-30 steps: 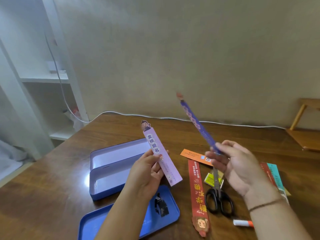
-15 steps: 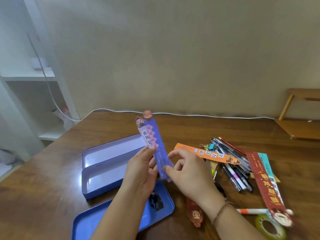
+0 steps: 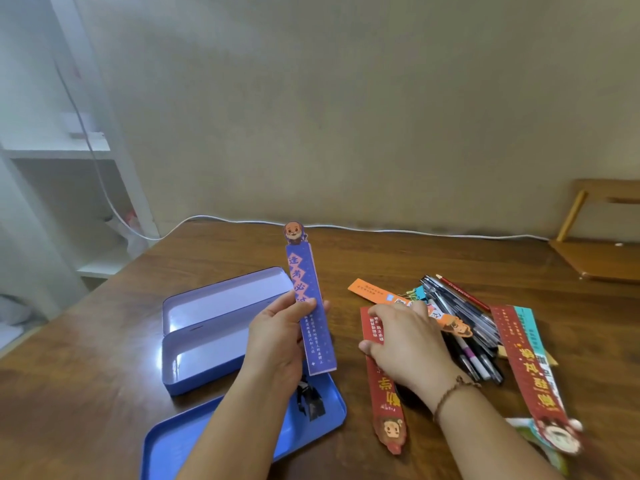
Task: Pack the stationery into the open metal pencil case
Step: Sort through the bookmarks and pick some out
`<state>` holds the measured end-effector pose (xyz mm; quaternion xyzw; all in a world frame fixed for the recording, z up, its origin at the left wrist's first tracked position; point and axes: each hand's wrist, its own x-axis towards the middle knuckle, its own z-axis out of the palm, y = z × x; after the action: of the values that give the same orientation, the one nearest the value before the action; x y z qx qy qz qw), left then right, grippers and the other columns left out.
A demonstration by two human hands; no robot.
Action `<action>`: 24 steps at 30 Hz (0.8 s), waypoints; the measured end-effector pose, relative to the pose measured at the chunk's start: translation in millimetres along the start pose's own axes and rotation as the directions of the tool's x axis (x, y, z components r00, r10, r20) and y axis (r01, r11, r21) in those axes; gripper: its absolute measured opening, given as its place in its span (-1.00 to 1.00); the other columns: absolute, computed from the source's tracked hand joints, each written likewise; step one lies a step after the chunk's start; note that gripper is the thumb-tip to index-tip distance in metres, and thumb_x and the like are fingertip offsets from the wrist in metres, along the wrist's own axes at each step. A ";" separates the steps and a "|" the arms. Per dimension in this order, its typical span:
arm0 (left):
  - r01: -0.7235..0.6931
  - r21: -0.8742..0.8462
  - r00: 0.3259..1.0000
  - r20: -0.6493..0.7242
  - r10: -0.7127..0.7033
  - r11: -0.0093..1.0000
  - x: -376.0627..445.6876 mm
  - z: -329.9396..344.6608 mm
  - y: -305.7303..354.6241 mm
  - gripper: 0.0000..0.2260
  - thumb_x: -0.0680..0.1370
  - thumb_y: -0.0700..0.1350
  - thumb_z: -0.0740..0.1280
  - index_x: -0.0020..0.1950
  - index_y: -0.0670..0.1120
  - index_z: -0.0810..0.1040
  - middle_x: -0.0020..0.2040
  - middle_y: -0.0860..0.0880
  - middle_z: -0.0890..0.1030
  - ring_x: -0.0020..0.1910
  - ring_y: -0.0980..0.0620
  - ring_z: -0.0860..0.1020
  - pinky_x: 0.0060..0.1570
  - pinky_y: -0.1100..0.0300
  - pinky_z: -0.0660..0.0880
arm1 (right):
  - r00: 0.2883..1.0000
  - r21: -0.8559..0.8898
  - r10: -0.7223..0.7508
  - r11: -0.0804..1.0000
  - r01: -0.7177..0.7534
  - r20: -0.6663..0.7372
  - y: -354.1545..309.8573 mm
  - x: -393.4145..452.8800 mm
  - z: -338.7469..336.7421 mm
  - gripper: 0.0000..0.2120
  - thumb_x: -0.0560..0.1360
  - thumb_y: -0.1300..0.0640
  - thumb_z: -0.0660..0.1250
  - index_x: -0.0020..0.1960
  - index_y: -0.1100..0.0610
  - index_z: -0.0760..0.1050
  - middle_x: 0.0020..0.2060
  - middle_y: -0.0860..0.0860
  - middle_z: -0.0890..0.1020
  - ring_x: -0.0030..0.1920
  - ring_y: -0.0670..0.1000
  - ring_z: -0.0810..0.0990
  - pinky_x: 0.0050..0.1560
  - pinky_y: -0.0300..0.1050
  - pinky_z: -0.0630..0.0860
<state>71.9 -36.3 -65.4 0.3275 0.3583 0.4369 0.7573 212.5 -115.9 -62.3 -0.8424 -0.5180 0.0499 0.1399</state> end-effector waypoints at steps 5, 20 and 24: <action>0.009 0.023 1.000 0.005 -0.009 1.000 1.5 1.8 -1.6 -0.77 0.51 -0.34 0.36 0.15 -0.17 0.58 -0.17 -0.17 0.71 -0.19 -0.04 0.72 -0.28 0.04 0.61 | 0.997 0.105 -0.010 0.994 0.001 0.080 -1.8 -4.1 -7.1 -0.47 0.45 0.00 0.44 0.37 -0.14 0.35 0.28 -0.09 0.50 0.36 0.07 0.26 0.31 0.06 0.32; 0.076 0.061 0.991 0.106 -0.082 0.995 -7.5 3.1 6.1 -0.81 0.63 -0.21 0.19 0.15 -0.09 0.56 -0.12 -0.07 0.74 -0.30 0.03 0.65 -0.32 0.18 0.51 | 0.976 -0.039 0.045 0.999 -0.038 0.213 -24.3 7.7 -4.5 -0.69 0.47 -0.05 0.36 0.16 0.00 0.43 0.19 0.02 0.45 0.27 0.11 0.35 0.17 0.05 0.43; 0.063 0.045 0.995 0.076 -0.067 0.997 -6.1 1.9 7.6 -0.79 0.64 -0.24 0.13 0.12 -0.09 0.55 -0.13 -0.06 0.73 -0.28 0.02 0.62 -0.30 0.15 0.50 | 0.969 0.314 0.010 0.945 -0.090 0.248 -24.9 9.6 -16.1 -0.86 0.47 0.08 0.41 -0.04 0.00 0.46 -0.05 0.00 0.59 -0.06 0.00 0.57 -0.08 -0.07 0.55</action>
<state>68.1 -39.0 -56.8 0.3485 0.3483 0.3912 0.7773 199.2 -99.8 -39.2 -0.8086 -0.4942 0.2404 0.2099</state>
